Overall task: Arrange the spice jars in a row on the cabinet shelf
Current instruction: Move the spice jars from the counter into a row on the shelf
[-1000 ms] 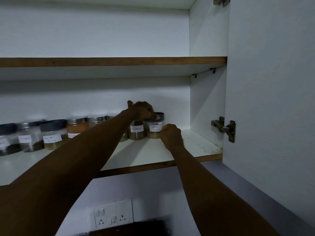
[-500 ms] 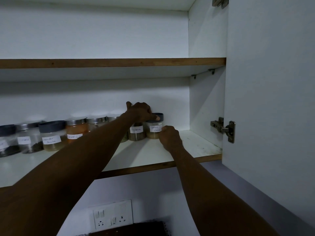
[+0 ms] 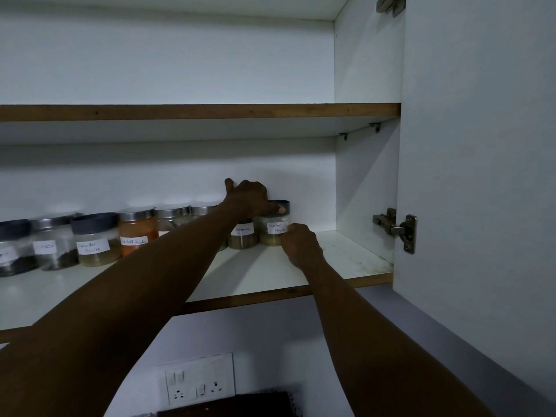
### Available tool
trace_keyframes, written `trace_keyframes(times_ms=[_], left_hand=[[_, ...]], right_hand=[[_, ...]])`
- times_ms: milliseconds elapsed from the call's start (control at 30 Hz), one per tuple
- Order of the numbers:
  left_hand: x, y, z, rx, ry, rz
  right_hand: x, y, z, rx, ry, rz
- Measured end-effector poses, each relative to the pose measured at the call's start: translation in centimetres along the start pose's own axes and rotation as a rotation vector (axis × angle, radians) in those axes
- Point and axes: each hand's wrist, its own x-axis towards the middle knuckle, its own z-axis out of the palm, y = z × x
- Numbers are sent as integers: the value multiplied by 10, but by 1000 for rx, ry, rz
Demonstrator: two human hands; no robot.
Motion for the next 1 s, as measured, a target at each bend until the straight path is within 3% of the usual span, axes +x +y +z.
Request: trace_keyframes(times_ms=[267,400,500,600,767,900,1000], left_hand=[[-11,6,-6,14,-4,-6],[-32,16,-7,-69,129,36],[-65,28,-10,-102,213,97],[-111,44,-14,-192,252,187],[-204,36,-13,-569,460,231],[-294,6,28,-594,546,242],[-355,-22,77,-494,572,247]], right_hand=[[-4,-2,-1,15,18,21],[-8,-3,-4,105,202,67],[-24,-14,-5,-49,350,42],[-44,-29,-5,-201,416,-148],[-93,-39,11,68,518,-536],[-166,-10,81,213,422,-740],[-213,35,150,261,242,-658]])
